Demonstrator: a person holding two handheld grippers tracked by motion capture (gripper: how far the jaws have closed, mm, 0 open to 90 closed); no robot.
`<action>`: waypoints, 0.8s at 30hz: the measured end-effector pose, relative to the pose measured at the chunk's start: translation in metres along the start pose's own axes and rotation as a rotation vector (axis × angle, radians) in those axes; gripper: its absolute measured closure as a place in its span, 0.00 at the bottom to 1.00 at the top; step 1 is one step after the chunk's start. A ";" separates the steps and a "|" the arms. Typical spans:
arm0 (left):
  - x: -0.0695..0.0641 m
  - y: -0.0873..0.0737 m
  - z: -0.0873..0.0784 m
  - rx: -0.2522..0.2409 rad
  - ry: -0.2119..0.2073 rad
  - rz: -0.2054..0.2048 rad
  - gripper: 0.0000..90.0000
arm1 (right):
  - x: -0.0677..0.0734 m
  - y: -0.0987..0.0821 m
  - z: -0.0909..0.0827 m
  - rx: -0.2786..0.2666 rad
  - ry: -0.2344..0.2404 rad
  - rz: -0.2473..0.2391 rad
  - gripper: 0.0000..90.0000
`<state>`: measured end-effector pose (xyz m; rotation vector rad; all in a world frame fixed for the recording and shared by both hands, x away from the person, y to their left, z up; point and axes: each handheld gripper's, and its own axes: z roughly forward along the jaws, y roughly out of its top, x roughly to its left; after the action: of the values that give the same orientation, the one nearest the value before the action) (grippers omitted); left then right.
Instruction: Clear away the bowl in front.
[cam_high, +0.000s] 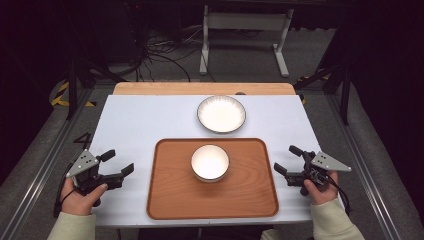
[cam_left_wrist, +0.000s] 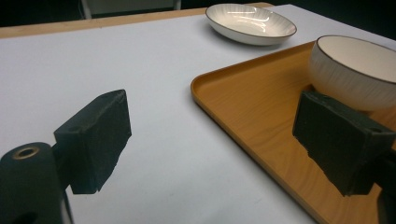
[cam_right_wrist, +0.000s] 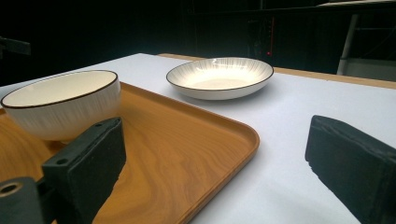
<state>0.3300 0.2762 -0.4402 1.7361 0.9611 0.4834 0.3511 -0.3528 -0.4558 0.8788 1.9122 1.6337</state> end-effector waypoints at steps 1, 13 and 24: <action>0.001 -0.002 0.001 -0.001 0.003 -0.004 0.14 | 0.000 0.000 0.000 -0.001 0.000 0.000 0.07; 0.006 -0.016 0.009 0.031 0.020 -0.019 0.14 | 0.000 0.000 -0.001 -0.010 -0.001 0.005 0.07; 0.005 -0.023 0.012 0.055 0.020 -0.004 0.13 | 0.000 0.000 -0.001 -0.009 0.000 0.005 0.07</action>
<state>0.3327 0.2758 -0.4664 1.7816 1.0004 0.4766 0.3507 -0.3534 -0.4560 0.8807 1.9032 1.6442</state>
